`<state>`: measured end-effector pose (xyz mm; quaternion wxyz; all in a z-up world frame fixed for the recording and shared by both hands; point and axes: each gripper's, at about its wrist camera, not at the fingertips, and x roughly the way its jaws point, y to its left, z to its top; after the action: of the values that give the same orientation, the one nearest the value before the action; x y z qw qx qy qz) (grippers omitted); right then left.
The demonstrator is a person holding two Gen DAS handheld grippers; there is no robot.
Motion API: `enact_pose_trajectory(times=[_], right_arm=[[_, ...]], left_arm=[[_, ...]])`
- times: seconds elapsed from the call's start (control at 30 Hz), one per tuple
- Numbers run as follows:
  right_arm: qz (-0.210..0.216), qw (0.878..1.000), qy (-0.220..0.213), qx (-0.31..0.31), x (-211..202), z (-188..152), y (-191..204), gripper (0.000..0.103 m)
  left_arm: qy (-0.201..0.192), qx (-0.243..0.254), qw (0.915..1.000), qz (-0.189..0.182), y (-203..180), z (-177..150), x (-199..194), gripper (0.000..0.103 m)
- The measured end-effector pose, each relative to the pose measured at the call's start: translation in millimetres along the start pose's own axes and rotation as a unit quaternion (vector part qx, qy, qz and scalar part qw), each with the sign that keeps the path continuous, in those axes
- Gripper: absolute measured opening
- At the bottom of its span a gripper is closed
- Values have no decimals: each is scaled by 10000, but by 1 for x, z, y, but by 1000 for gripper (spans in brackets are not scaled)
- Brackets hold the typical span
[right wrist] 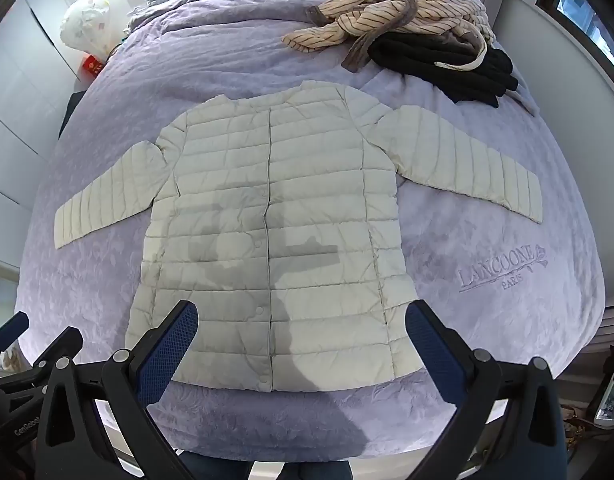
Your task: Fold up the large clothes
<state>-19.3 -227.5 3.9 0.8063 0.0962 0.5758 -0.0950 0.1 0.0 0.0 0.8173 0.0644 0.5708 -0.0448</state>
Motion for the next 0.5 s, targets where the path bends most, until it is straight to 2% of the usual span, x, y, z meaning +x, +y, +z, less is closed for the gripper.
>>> enact_pose_trajectory(times=[0.5], right_arm=[[-9, 10000, -4, -10, 1, 0, 1, 103]], left_arm=[[3, 8, 10000, -11, 1, 0, 1, 103]])
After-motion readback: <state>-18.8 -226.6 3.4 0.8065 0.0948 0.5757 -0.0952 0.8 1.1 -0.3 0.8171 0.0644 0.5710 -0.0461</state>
